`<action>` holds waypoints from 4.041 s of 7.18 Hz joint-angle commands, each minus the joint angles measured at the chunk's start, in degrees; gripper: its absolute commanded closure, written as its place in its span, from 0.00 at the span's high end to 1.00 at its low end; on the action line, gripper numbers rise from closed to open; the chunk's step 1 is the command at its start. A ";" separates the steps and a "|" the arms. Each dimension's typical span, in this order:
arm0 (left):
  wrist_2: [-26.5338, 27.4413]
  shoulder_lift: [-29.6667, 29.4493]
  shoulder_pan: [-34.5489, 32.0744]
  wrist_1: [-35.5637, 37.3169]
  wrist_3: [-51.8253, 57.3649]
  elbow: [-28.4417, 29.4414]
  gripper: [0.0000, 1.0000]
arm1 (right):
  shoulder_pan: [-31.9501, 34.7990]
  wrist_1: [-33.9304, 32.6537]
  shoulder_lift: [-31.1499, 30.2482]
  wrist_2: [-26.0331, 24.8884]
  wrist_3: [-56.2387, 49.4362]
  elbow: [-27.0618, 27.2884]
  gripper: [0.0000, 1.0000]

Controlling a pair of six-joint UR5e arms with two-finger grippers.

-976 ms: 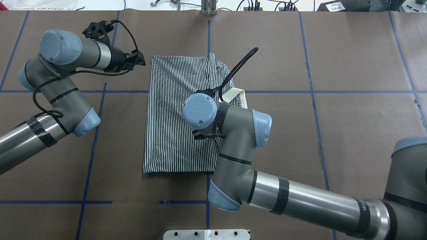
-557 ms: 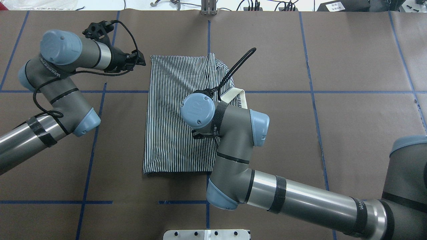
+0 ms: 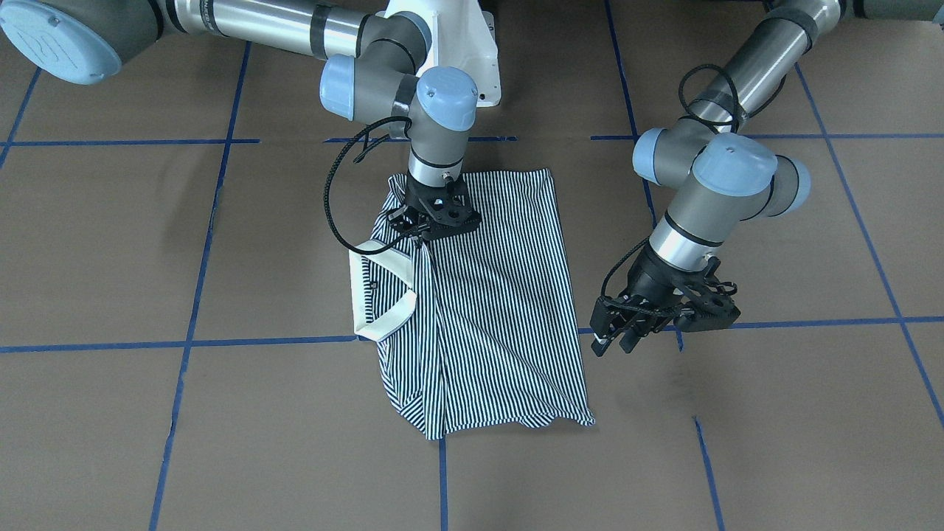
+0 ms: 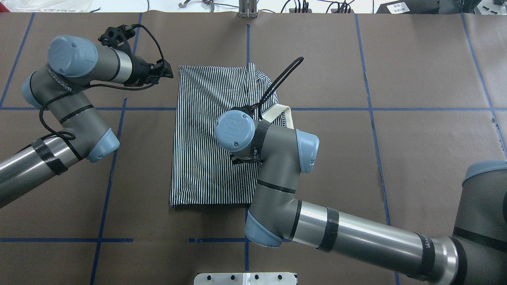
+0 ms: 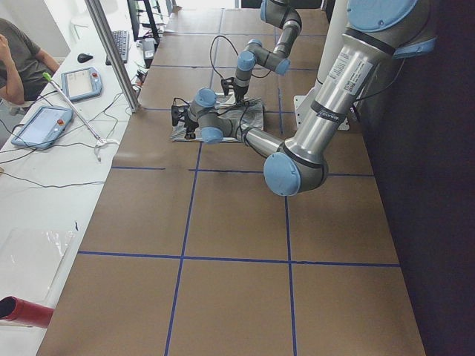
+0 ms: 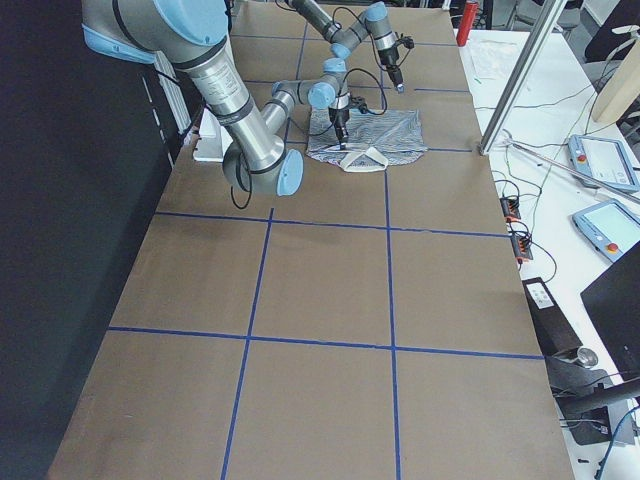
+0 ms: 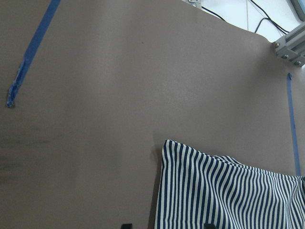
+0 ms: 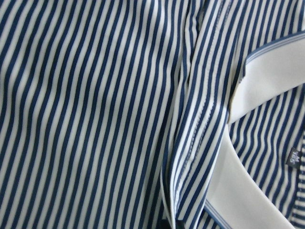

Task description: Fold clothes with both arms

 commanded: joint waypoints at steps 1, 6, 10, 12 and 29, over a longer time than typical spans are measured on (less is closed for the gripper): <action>0.00 0.00 0.00 0.00 0.00 0.08 0.59 | 1.04 -0.16 0.06 0.38 -0.13 1.42 0.00; 0.00 0.00 0.18 -0.09 -0.97 0.08 0.59 | 1.05 -0.33 -7.32 0.21 0.66 8.28 0.34; 0.09 0.00 0.18 0.00 -1.67 0.08 0.59 | 2.27 -0.25 -9.76 0.56 -0.30 9.42 1.00; 0.09 0.00 0.18 0.00 -1.76 0.08 0.59 | 4.03 0.01 -15.11 1.61 -3.45 13.72 1.00; 0.26 0.00 0.70 0.00 -2.90 0.17 0.59 | 9.75 10.21 11.58 -0.58 -5.67 -25.11 1.00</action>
